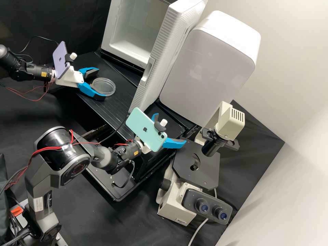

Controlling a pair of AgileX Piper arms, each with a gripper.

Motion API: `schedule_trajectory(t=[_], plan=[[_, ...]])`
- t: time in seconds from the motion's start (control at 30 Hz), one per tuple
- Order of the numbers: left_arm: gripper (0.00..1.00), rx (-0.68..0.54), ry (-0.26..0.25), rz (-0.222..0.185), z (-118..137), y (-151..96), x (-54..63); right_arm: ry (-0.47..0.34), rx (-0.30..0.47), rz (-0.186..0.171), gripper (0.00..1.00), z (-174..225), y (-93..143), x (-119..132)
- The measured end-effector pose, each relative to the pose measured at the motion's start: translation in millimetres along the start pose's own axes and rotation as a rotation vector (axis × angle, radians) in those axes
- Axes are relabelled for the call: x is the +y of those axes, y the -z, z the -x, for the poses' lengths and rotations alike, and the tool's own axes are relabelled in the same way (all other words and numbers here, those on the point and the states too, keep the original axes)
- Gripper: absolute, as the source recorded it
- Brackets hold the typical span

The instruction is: Place the petri dish in the incubator

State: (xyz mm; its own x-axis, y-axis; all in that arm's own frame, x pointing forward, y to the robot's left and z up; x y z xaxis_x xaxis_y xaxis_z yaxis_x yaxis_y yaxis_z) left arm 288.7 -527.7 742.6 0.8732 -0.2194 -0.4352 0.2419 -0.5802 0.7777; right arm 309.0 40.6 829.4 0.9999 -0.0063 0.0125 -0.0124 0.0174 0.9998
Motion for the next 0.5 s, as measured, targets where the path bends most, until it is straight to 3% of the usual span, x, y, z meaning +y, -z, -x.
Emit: schedule_trajectory(t=[0.27,0.43,0.47,0.5], plan=[[1.0,-0.021,0.006,-0.014,-2.6,-2.1,0.4,0.0,0.0,0.0,1.0,0.0,0.0,0.0],[1.0,-0.024,0.01,0.0,-5.5,-1.8,-0.5,0.0,0.0,0.0,1.0,0.0,0.0,0.0],[0.0,-0.024,0.013,0.003,-5.8,-1.6,-1.2,0.0,0.0,0.0,1.0,0.0,0.0,0.0],[0.0,-0.024,0.013,0.003,-5.8,-1.6,-1.2,0.0,0.0,0.0,1.0,0.0,0.0,0.0]])
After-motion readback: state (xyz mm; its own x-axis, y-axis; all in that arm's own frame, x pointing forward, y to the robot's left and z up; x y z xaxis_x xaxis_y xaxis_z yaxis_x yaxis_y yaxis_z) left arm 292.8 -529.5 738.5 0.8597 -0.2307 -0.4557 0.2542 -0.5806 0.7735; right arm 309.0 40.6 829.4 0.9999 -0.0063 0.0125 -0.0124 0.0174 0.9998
